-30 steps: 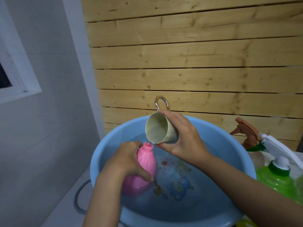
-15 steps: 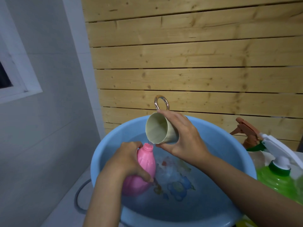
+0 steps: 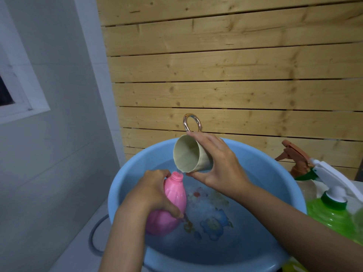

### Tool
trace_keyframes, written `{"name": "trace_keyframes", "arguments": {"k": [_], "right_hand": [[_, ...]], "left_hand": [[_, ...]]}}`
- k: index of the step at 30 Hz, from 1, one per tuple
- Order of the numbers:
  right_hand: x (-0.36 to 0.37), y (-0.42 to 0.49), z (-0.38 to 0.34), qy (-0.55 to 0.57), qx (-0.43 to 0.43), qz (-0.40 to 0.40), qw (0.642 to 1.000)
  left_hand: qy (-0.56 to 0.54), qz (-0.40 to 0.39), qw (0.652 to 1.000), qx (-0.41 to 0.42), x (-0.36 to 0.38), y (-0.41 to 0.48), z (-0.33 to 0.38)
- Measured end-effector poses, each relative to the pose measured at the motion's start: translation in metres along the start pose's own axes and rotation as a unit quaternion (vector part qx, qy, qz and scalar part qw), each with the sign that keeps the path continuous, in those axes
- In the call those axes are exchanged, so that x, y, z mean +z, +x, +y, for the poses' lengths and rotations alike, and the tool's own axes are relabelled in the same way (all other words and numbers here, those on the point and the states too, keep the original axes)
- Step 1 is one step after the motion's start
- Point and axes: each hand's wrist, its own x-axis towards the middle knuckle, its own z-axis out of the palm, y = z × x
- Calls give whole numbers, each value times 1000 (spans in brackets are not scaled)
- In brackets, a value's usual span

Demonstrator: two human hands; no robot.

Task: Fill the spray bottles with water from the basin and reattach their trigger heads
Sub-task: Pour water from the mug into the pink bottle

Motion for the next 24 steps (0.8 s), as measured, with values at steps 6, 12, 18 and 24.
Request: {"name": "trace_keyframes", "arguments": {"k": [6,12,18,24], "right_hand": [[0,0,-1,-3,-6,-1,1000],[-1,0,-1,-7,-7,-2,1000],[-1,0,-1,-6,-9,2,1000],[-1,1,1,-9,-16,3,1000]], "left_hand": [[1,-2,1000,-4,0,1,-1],[-7,-4,1000,1,1,1,-2],[-11,1,1000,6,2,3,-4],[-3,3,1000,7,3,4,-6]]}}
